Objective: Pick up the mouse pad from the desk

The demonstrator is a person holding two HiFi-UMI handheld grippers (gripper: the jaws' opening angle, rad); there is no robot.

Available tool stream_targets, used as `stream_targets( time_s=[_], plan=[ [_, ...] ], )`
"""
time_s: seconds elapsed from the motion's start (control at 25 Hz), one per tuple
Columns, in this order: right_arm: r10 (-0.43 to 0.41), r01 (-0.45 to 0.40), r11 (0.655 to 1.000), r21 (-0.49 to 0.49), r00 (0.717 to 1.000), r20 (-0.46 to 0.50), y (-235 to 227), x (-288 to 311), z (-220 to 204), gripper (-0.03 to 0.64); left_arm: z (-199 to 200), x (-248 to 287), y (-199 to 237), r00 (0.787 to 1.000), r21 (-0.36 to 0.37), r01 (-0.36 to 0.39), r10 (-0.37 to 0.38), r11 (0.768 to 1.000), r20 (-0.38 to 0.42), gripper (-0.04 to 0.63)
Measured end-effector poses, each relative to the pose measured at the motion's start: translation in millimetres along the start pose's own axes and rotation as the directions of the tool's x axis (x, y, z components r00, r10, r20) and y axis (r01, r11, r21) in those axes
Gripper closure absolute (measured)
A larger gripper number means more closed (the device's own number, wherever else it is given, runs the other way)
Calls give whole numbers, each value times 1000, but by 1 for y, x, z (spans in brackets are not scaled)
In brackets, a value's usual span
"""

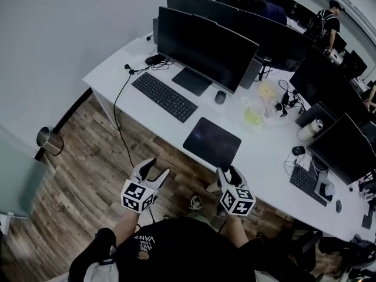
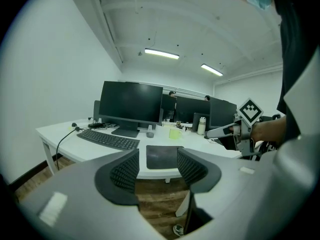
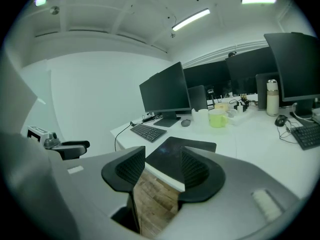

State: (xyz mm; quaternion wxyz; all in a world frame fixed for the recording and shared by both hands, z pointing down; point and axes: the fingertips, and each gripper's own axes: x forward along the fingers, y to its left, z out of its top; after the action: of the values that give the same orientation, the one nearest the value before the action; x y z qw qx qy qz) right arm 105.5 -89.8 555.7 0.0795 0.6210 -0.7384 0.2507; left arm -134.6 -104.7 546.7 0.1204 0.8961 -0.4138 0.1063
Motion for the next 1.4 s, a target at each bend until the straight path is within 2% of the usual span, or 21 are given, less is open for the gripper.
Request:
stream_targets(
  time_s=[0.44, 0.92, 1.24, 1.4],
  plan=[
    [27, -29, 999, -42, 999, -41, -74, 58, 43, 411, 9, 83, -7, 998, -42, -65, 64, 997, -22, 383],
    [57, -71, 994, -79, 985, -160, -133, 98, 33, 411, -18, 130, -10, 981, -110, -177, 167, 978, -99, 383],
    [-5, -22, 993, -116, 974, -225, -162, 129, 16, 409, -44, 142, -6, 974, -145, -172, 146, 974, -176, 383],
    [-55, 17, 989, -149, 966, -253, -175, 151, 7, 391, -48, 150, 0, 974, -142, -138, 108, 980, -201, 383]
  ],
)
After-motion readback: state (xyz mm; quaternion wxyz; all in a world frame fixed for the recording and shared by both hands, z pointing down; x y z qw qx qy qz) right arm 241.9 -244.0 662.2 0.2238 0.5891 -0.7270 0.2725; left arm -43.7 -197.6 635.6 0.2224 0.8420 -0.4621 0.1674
